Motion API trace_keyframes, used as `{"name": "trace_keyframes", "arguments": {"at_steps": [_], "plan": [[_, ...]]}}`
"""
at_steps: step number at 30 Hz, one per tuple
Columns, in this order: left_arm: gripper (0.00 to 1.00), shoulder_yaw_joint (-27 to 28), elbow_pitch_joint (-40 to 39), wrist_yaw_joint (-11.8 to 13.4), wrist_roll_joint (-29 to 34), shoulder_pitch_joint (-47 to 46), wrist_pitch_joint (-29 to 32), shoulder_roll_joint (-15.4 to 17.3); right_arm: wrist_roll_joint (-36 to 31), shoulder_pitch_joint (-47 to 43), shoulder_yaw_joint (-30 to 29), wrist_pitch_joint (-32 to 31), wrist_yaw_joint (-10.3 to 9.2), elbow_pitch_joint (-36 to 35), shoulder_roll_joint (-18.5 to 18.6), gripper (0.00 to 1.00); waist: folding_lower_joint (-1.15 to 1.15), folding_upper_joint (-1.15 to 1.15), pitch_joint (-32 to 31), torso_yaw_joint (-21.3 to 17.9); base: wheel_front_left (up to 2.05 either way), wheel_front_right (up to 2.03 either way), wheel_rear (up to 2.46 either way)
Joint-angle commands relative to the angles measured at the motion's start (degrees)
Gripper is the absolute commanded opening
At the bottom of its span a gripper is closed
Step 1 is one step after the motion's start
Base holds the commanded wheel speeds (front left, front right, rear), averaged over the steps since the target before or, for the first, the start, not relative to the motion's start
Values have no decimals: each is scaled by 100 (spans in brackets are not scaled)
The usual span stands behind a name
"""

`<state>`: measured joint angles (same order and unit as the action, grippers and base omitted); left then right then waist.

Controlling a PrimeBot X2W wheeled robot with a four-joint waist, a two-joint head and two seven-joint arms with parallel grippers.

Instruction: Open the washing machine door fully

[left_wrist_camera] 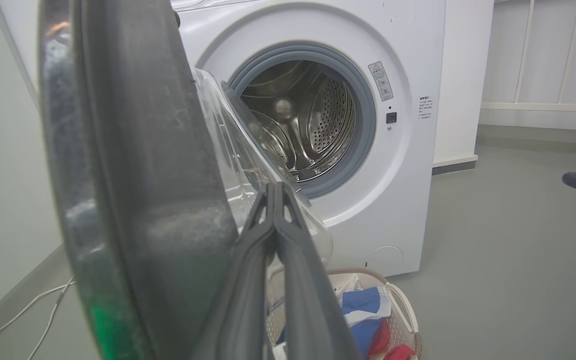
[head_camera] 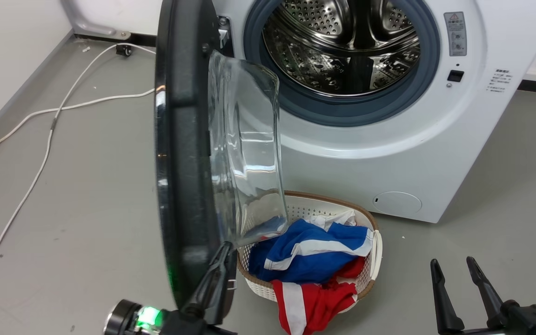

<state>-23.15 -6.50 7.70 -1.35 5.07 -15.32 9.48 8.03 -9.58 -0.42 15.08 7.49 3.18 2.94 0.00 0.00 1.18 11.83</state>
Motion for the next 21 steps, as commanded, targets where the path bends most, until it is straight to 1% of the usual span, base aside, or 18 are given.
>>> {"name": "trace_keyframes", "arguments": {"at_steps": [1, 6, 13, 18, 21], "plan": [[0, 178, 64, 104, -66, 97, 31, 97, -4, -23, 10, 12, 1, 18, -12, 100, 0, 0, 14, 40, 0, 0, 0], [0, 489, 32, 233, -183, 191, 26, 216, -6, 15, 22, 12, 1, 39, -12, 100, 0, 0, 24, 88, 0, 0, 0], [0, 1158, 128, 441, -430, 273, 25, 455, -35, 68, 44, 12, 1, 22, -12, 100, 0, 0, 80, 75, 0, 0, 0], [0, 1574, 120, 603, -562, 204, 24, 627, -62, 137, 24, 12, 0, -3, -12, 100, 0, 0, 193, 46, 0, 0, 0], [0, 1795, 174, 644, -641, 89, 24, 724, -96, 185, 18, 12, 1, -15, -12, 100, 0, 0, 271, 34, 0, 0, 0]]}}
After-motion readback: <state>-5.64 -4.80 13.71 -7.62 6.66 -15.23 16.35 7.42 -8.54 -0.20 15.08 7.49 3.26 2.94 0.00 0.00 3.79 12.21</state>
